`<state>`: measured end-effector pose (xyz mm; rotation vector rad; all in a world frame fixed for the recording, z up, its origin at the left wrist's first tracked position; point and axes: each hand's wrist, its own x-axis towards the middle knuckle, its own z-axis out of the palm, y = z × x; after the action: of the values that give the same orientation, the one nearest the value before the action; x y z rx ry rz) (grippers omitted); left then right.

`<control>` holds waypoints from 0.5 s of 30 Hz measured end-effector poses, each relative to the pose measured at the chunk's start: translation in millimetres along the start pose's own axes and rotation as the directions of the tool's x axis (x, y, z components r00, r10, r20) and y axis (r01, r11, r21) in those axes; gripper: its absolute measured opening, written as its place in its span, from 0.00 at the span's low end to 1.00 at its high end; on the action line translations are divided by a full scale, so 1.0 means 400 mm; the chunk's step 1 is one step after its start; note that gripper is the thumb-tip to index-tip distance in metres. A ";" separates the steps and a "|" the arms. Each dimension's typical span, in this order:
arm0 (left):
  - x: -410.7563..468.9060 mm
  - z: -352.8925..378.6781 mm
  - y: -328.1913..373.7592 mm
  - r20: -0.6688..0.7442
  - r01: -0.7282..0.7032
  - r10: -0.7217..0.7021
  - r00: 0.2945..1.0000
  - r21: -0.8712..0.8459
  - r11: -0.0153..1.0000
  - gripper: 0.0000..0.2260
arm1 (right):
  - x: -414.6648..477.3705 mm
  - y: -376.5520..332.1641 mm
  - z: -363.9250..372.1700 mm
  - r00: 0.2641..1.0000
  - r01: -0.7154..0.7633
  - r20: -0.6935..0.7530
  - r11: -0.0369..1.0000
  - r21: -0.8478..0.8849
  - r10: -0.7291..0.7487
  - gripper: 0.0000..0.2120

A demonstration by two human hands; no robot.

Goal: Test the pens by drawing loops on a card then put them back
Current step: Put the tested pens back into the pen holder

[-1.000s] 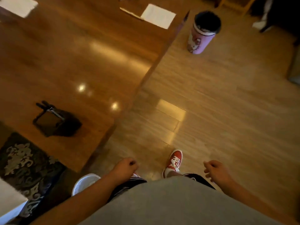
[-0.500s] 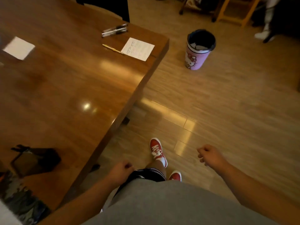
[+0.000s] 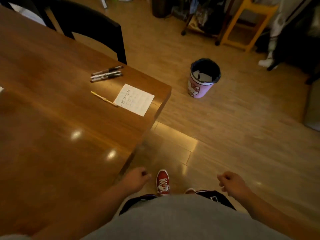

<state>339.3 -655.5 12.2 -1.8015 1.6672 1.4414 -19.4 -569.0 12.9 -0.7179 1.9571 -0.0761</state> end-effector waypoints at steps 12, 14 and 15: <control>0.216 -0.196 0.342 -0.088 -0.055 0.036 0.995 -0.221 0.974 0.11 | 0.260 -0.239 -0.263 0.994 0.101 0.057 0.976 -0.192 -0.091 0.13; 0.216 -0.226 0.380 -0.138 -0.039 -0.008 0.990 -0.338 0.940 0.09 | 0.313 -0.368 -0.304 0.974 0.221 0.096 0.951 -0.216 -0.204 0.11; 0.212 -0.237 0.398 -0.161 -0.035 -0.030 0.986 -0.388 0.921 0.08 | 0.332 -0.430 -0.317 0.957 0.285 0.126 0.933 -0.220 -0.263 0.10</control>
<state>228.9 -822.5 51.0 -2.1804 1.5336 1.7702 -89.8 -810.1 29.6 -1.1306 1.7815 0.0216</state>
